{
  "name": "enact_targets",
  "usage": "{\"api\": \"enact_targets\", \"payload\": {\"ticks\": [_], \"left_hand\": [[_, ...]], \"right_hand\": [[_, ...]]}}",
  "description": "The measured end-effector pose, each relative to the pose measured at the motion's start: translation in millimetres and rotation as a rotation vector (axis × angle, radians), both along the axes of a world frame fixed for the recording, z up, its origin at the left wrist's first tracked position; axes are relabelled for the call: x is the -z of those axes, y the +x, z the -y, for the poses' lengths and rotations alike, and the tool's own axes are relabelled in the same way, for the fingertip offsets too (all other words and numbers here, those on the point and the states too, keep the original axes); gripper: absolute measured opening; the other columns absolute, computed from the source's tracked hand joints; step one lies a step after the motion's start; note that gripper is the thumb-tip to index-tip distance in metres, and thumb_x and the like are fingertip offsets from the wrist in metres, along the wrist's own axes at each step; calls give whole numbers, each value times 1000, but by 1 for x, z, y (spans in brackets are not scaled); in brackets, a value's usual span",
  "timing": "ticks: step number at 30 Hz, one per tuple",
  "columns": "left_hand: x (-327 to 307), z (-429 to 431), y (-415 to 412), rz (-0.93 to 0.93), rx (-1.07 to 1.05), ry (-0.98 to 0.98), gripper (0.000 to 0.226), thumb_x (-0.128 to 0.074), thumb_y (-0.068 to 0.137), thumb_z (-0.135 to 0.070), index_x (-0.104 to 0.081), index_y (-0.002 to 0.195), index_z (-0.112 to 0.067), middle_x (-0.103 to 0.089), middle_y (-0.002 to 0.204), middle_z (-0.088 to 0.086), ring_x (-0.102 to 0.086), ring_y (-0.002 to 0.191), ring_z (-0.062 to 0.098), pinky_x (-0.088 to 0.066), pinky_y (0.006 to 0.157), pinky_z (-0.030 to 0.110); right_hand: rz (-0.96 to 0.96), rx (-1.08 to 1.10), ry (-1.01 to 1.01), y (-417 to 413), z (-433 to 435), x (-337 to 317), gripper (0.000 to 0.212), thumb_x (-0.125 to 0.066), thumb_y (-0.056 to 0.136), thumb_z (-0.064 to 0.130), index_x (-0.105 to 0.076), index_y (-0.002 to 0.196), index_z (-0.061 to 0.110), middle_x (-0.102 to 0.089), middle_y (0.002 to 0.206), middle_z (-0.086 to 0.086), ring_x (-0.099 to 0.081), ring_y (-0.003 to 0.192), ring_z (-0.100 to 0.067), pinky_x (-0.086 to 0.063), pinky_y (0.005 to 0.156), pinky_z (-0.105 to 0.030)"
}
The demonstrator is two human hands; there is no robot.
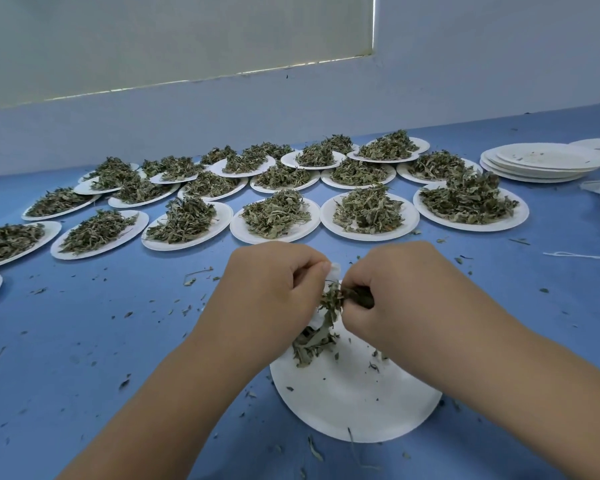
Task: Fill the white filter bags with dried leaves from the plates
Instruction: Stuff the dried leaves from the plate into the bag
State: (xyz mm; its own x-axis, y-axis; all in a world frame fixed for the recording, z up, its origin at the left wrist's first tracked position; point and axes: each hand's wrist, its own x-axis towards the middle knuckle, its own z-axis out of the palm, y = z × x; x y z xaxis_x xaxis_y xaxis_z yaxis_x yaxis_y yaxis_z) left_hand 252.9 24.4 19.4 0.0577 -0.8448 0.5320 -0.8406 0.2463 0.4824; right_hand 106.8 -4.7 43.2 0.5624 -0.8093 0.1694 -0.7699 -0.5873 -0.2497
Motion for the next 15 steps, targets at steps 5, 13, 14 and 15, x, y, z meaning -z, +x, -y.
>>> {"api": "enact_targets", "payload": {"ticks": [5,13,14,15], "left_hand": [[0,1,-2,4,9,-6,21,-65,90,-18,-72,72,-9,-59,54,2,-54,64,19,-40,54,24],[0,-1,-3,-31,12,-19,22,-64,90,-21,-73,72,-13,-61,58,-1,-55,67,14,-40,57,18],[0,-1,-3,-40,11,-16,20,-65,90,-19,-73,73,-13,-61,58,-1,-55,67,14,-41,57,20],[0,-1,-3,-39,11,-14,20,-65,90,-18,-73,73,-12,-61,57,0,-55,67,15,-42,58,22]], "right_hand": [[-123,24,7,5,4,3,29,-48,88,22,-34,62,19,-37,69,0,-35,56,-12,-20,45,-26],[-221,-40,-81,5,3,9,31,-48,88,15,-34,60,19,-37,64,2,-33,53,-10,-18,44,-26],[-228,-43,-87,5,4,11,32,-48,88,14,-34,60,19,-37,64,3,-33,53,-10,-18,44,-26],[-236,-46,-97,5,4,13,32,-48,88,15,-34,60,19,-36,63,3,-32,52,-9,-18,43,-26]]}}
